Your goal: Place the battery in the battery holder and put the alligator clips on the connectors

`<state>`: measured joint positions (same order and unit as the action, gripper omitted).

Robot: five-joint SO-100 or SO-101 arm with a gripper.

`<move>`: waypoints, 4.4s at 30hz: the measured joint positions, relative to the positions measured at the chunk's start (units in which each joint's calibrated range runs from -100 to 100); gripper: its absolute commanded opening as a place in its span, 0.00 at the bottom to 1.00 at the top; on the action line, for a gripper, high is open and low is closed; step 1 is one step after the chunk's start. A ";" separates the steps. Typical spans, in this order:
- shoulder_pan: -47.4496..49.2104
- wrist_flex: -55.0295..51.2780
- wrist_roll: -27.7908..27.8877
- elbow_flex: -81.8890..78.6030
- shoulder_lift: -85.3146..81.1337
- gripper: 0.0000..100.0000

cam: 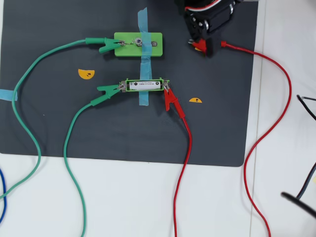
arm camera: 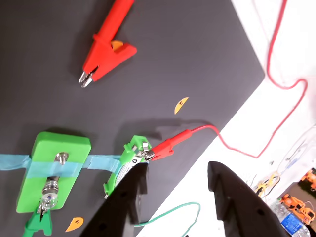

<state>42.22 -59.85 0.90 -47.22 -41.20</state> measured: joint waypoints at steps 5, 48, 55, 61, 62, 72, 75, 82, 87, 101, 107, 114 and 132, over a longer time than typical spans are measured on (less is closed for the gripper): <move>2.02 0.00 -6.20 0.00 -3.36 0.12; 16.13 2.57 -28.69 1.95 18.73 0.24; 16.13 4.46 -30.71 1.95 21.50 0.27; 14.89 6.44 -31.22 2.04 27.80 0.27; 14.89 6.44 -31.22 2.04 27.80 0.27; 14.89 9.87 -31.22 2.49 28.81 0.27; 14.89 10.12 -31.22 2.49 28.81 0.27; 14.89 10.12 -31.22 2.49 28.81 0.27; 14.89 10.12 -31.22 2.49 28.81 0.27; 14.89 10.90 -31.22 4.18 35.28 0.27; 14.89 10.90 -31.22 4.18 35.36 0.20; 14.89 10.73 -31.22 5.69 37.38 0.17; 14.45 10.64 -31.22 7.29 39.98 0.17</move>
<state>56.66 -49.21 -30.32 -39.94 -1.22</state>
